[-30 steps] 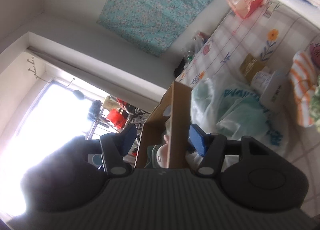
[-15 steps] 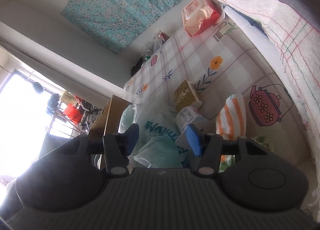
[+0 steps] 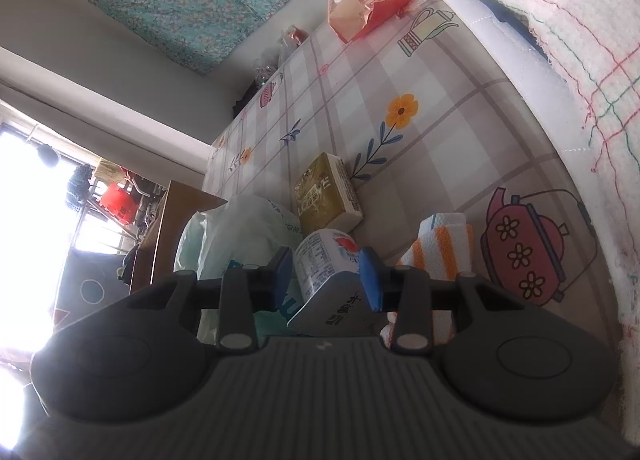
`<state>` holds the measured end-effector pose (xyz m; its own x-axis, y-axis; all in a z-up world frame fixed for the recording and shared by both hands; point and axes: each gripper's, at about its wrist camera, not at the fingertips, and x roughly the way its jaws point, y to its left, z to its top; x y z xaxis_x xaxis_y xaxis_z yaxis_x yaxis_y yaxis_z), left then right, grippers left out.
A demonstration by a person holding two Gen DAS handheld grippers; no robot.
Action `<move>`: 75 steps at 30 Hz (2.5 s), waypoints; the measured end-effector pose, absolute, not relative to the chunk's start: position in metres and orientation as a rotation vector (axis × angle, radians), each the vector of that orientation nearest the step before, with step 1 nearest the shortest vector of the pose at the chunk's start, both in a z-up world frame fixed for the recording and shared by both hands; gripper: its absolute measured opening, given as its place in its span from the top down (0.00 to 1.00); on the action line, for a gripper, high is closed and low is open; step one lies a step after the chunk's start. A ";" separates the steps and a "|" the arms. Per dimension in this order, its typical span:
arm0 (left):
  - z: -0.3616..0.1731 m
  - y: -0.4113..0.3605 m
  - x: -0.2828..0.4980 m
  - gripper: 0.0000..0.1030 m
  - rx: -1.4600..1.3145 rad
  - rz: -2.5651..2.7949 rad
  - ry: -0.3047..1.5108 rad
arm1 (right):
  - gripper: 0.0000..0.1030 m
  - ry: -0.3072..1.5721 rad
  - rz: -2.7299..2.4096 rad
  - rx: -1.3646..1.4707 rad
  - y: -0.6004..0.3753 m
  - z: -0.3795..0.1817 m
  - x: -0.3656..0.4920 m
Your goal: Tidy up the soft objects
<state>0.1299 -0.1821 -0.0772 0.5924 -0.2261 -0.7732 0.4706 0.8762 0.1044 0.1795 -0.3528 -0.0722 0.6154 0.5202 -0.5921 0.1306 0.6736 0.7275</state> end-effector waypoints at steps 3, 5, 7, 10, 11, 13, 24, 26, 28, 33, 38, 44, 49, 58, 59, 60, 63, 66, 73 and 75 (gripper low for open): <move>-0.079 -0.186 0.133 0.72 0.306 -0.395 0.859 | 0.65 0.918 0.260 0.818 -0.350 -0.078 0.184; -0.080 -0.187 0.136 0.76 0.301 -0.387 0.861 | 0.65 0.926 0.261 0.816 -0.348 -0.081 0.187; -0.081 -0.188 0.137 0.82 0.306 -0.369 0.857 | 0.65 0.933 0.262 0.817 -0.347 -0.084 0.188; -0.077 -0.183 0.138 0.92 0.279 -0.354 0.857 | 0.64 0.940 0.265 0.834 -0.348 -0.084 0.188; -0.075 -0.181 0.141 0.93 0.255 -0.361 0.865 | 0.64 0.942 0.267 0.844 -0.349 -0.083 0.188; -0.069 -0.179 0.141 0.93 0.231 -0.370 0.865 | 0.63 0.946 0.269 0.851 -0.350 -0.081 0.186; -0.051 -0.154 0.175 0.86 -0.029 -0.400 0.918 | 0.63 0.933 0.292 1.068 -0.372 -0.085 0.184; -0.051 -0.154 0.179 0.86 -0.039 -0.398 0.920 | 0.63 0.930 0.285 1.073 -0.371 -0.085 0.185; -0.050 -0.153 0.181 0.86 -0.050 -0.397 0.926 | 0.62 0.928 0.280 1.072 -0.370 -0.083 0.185; -0.039 -0.145 0.179 0.86 -0.102 -0.415 0.921 | 0.62 0.913 0.288 1.111 -0.372 -0.076 0.177; -0.017 -0.135 0.168 0.86 -0.139 -0.442 0.871 | 0.62 0.856 0.300 1.126 -0.369 -0.053 0.162; 0.020 -0.117 0.147 0.86 -0.180 -0.465 0.782 | 0.62 0.774 0.344 1.107 -0.357 -0.011 0.136; 0.046 -0.093 0.125 0.86 -0.207 -0.440 0.711 | 0.62 0.748 0.413 1.086 -0.334 0.019 0.122; 0.075 -0.010 0.078 0.87 -0.289 -0.324 0.619 | 0.61 0.781 0.564 1.001 -0.249 0.058 0.115; 0.077 0.002 0.073 0.87 -0.300 -0.303 0.612 | 0.61 0.788 0.584 0.992 -0.238 0.059 0.116; 0.078 0.013 0.067 0.87 -0.309 -0.281 0.607 | 0.61 0.799 0.610 0.979 -0.223 0.062 0.116; 0.081 0.050 0.051 0.87 -0.331 -0.209 0.594 | 0.60 0.839 0.681 0.956 -0.181 0.064 0.120; 0.081 0.087 0.037 0.87 -0.353 -0.131 0.591 | 0.60 0.901 0.743 0.929 -0.138 0.060 0.125; 0.054 0.149 0.023 0.87 -0.451 -0.022 0.662 | 0.59 1.077 0.771 0.824 -0.062 0.033 0.128; 0.043 0.160 0.022 0.87 -0.486 -0.025 0.695 | 0.59 1.110 0.754 0.787 -0.053 0.026 0.127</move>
